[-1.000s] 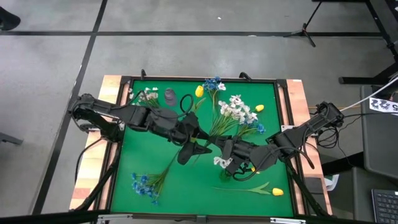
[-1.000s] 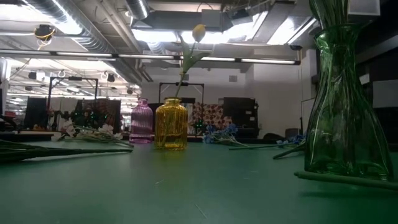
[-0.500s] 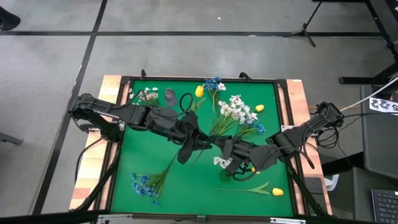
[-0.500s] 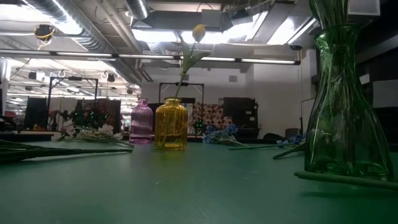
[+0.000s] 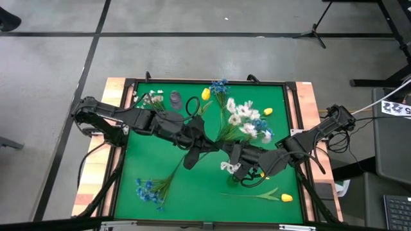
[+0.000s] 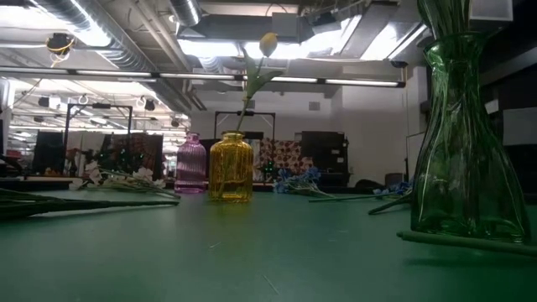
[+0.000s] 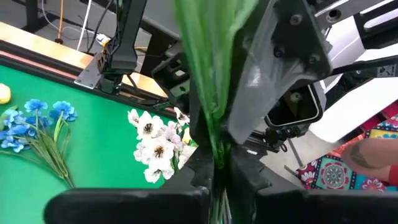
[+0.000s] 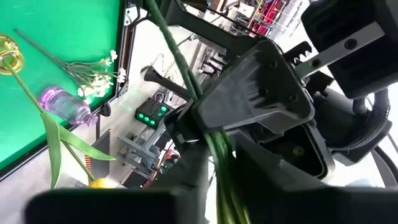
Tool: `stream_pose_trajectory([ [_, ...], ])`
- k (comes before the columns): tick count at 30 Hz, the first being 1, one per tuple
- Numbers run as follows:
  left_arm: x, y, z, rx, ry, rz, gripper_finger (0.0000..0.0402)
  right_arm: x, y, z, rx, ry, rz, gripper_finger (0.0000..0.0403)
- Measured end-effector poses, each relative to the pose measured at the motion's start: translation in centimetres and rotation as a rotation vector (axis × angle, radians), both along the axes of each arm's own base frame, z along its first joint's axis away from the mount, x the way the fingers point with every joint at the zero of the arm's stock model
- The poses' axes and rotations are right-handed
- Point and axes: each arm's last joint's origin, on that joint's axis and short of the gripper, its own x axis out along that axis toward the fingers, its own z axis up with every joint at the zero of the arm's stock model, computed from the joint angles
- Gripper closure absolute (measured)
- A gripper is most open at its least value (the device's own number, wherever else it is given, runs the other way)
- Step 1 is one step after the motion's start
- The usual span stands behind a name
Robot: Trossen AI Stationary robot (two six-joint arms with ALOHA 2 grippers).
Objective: Sort flowers into vase by color
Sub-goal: Put the right white flowers into the green vase
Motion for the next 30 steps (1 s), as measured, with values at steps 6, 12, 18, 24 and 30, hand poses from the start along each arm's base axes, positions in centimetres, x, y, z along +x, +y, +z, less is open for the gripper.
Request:
stream_pose_trajectory([
  [6, 0.1, 0.2, 0.0, -0.006, -0.002, 0.034, 0.0379, 0.0, -0.1, 0.1, 0.018, -0.023, -0.038, 0.0232],
  [12, 0.3, 1.8, 0.4, -0.022, -0.026, 0.084, 0.0387, 0.0, -0.1, 0.0, 0.005, -0.019, -0.068, 0.0186],
  [18, 0.5, 3.4, 0.3, -0.021, -0.022, 0.132, 0.038, -0.2, -0.4, 0.0, -0.01, -0.032, -0.17, 0.0182],
  [24, -0.1, 5.3, 1.1, -0.013, -0.039, 0.183, 0.0388, -1.1, -0.3, 0.2, 0.019, -0.035, -0.178, 0.0184],
  [30, -3.2, 5.9, 3.8, 0.063, -0.123, 0.222, 0.0383, -4.6, -0.9, 1.8, 0.175, -0.049, -0.135, 0.0184],
])
